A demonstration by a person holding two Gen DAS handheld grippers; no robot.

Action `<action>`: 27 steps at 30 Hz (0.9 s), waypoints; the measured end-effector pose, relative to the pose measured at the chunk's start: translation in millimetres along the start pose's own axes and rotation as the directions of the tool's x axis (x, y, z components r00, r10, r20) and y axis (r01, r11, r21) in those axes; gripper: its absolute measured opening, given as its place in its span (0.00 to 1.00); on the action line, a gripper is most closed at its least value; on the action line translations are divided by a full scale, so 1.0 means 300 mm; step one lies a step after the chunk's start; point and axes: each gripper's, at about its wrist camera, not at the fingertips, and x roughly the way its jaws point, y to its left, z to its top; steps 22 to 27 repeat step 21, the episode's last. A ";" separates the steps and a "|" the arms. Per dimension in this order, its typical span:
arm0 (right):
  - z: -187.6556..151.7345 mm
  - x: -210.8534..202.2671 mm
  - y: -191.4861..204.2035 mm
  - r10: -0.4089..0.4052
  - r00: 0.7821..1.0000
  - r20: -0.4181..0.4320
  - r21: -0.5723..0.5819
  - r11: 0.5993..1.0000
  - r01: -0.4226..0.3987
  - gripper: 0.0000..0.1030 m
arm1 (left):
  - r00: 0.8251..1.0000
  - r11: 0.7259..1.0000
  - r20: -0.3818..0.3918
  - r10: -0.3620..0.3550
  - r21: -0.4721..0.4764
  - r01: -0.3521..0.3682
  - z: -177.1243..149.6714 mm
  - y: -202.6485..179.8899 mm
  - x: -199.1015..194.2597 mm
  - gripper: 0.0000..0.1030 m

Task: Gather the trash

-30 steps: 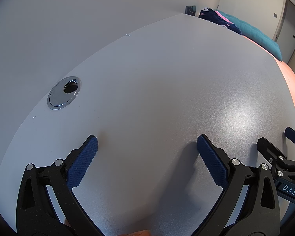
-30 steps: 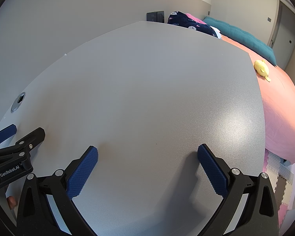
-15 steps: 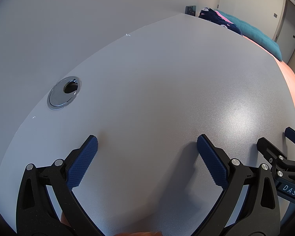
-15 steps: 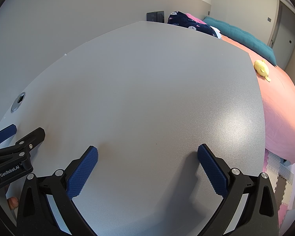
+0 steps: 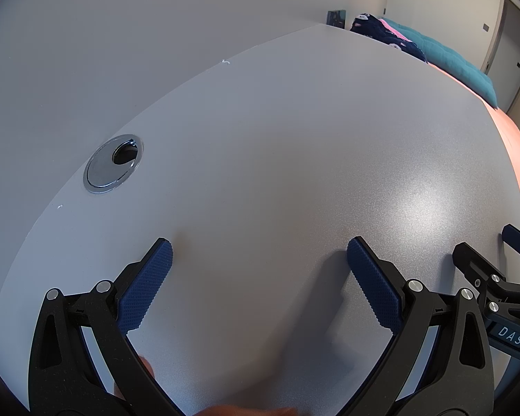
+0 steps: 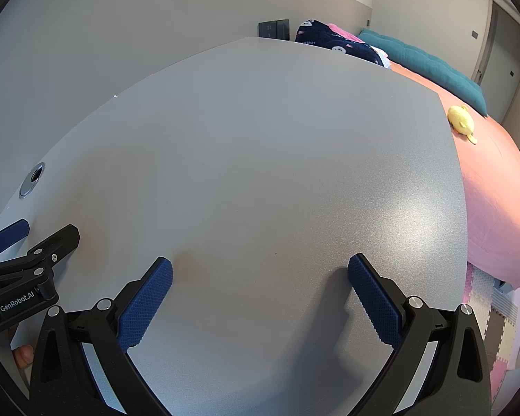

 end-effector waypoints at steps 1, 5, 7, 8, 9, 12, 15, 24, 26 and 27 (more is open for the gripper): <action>0.001 0.001 0.000 0.000 1.000 0.000 0.000 1.000 0.000 0.98 | 1.000 1.000 0.000 0.000 0.000 0.000 -0.001 0.001 -0.001 0.94; 0.002 0.001 0.000 0.000 1.000 0.000 0.000 1.000 0.000 0.98 | 1.000 1.000 0.000 0.000 0.000 0.000 -0.001 0.001 0.001 0.94; 0.003 0.002 0.000 0.000 1.000 0.000 0.000 1.000 0.000 0.98 | 1.000 1.000 0.000 0.000 0.000 0.000 -0.003 0.003 -0.001 0.94; 0.002 0.001 0.000 0.000 1.000 0.000 0.000 1.000 0.000 0.98 | 1.000 1.000 0.000 0.000 0.000 0.000 -0.002 0.002 0.000 0.94; 0.003 0.001 0.000 0.000 1.000 0.000 0.000 1.000 0.000 0.98 | 1.000 1.000 0.001 0.000 0.000 0.000 -0.001 0.002 0.002 0.94; 0.003 0.001 0.000 0.000 1.000 0.000 0.000 1.000 0.000 0.98 | 1.000 1.000 0.001 -0.001 0.001 0.001 -0.001 0.003 0.003 0.94; 0.003 0.001 0.000 0.000 1.000 0.000 0.000 1.000 0.000 0.98 | 1.000 1.000 0.001 -0.001 0.001 0.001 -0.003 0.004 0.002 0.94; 0.003 0.001 0.000 0.000 1.000 0.000 0.000 1.000 0.000 0.98 | 1.000 1.000 0.001 -0.001 0.001 0.001 -0.002 0.005 0.002 0.94; 0.003 0.001 0.000 0.000 1.000 0.000 0.000 1.000 0.000 0.98 | 1.000 1.000 0.001 -0.001 0.001 0.001 -0.002 0.005 0.002 0.94; 0.003 0.001 0.000 0.000 1.000 0.000 0.000 1.000 0.000 0.98 | 1.000 1.000 0.001 -0.001 0.001 0.001 -0.002 0.005 0.002 0.94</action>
